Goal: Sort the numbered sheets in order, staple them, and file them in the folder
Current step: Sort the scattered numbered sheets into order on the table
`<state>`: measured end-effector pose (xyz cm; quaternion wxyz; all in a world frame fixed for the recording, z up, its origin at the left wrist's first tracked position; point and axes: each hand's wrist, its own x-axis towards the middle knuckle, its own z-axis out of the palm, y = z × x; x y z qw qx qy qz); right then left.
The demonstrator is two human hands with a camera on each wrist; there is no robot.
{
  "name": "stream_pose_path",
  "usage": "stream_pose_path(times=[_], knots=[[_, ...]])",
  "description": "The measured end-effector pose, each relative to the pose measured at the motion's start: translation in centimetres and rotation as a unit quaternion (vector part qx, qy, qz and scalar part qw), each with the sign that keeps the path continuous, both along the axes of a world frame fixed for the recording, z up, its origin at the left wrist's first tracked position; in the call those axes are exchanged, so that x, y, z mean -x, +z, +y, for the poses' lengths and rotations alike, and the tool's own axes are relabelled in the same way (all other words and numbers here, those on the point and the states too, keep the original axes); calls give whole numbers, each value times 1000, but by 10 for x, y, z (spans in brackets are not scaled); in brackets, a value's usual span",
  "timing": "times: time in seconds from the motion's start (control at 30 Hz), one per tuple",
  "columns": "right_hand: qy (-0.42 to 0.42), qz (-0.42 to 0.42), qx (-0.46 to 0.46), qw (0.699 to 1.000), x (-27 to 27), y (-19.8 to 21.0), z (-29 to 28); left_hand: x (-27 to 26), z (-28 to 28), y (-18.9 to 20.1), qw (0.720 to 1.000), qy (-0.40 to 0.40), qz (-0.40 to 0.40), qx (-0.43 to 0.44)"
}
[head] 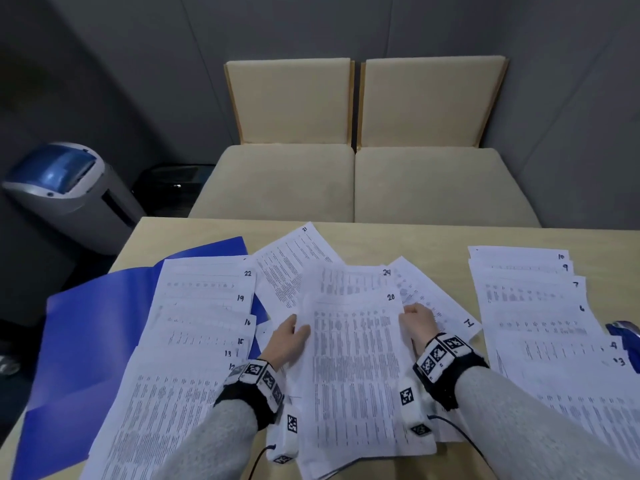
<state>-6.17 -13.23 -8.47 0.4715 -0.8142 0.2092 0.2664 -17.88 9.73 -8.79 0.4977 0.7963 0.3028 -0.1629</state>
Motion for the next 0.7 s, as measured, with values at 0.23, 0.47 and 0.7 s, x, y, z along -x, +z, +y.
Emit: stream_pose_path(times=[0.23,0.47,0.7], knots=[[4,-23,19,1000,2,-6,-3,-26,52,27,919,-47,-81,-384],[5,-9,15,1000,0,-8,2,-18,145,38,863,-200,110,-451],[4,-4,10,1000,-8,-8,3,-2,157,34,845,-259,56,-463]])
